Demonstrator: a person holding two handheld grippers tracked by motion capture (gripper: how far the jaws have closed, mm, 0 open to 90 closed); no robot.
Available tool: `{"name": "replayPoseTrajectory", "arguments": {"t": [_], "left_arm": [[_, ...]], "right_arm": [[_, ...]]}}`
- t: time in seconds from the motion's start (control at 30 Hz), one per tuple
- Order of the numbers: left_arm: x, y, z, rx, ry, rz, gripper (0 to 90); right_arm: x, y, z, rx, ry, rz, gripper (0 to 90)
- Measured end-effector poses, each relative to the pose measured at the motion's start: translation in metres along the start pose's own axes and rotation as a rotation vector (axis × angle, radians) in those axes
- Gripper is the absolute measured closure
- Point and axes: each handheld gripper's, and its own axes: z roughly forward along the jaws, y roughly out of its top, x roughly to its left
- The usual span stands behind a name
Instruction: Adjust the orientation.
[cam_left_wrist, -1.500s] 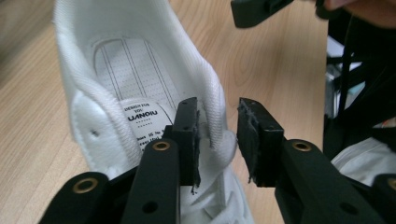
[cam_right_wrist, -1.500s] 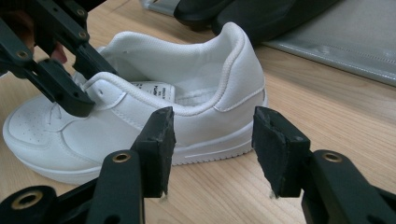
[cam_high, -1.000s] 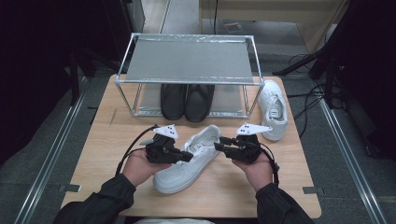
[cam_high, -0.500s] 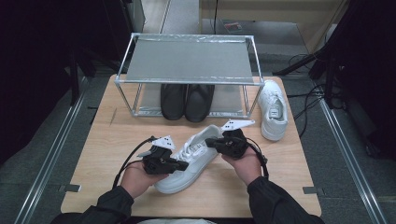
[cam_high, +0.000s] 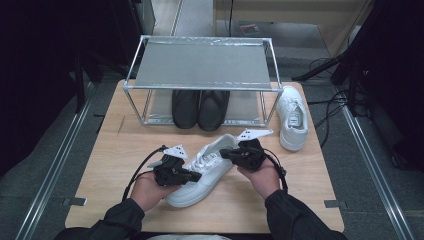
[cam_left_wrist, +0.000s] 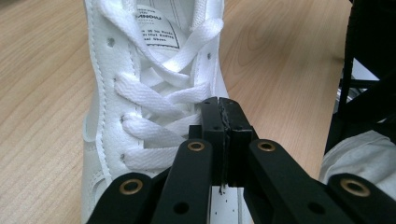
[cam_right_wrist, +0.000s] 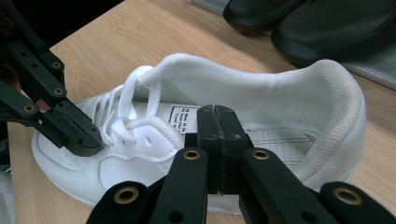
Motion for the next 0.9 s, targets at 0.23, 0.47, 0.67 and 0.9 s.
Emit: {"name": "replayPoseTrajectory", "arguments": {"t": [0.23,0.47,0.67,0.9], "left_arm": [[0.004,0.003,0.001,0.017,-0.01,0.006,90.0],[0.007,0.006,0.002,0.033,-0.023,0.009,90.0],[0.011,0.009,0.002,0.042,-0.023,0.018,90.0],[0.014,0.012,0.003,0.053,-0.038,0.021,90.0]], "right_arm": [[0.001,-0.002,-0.001,-0.006,-0.005,0.011,90.0],[0.002,-0.005,-0.005,-0.006,-0.012,0.021,90.0],[0.004,-0.008,-0.009,0.004,-0.021,0.019,90.0],[0.008,-0.011,-0.012,-0.004,-0.036,0.021,90.0]]}}
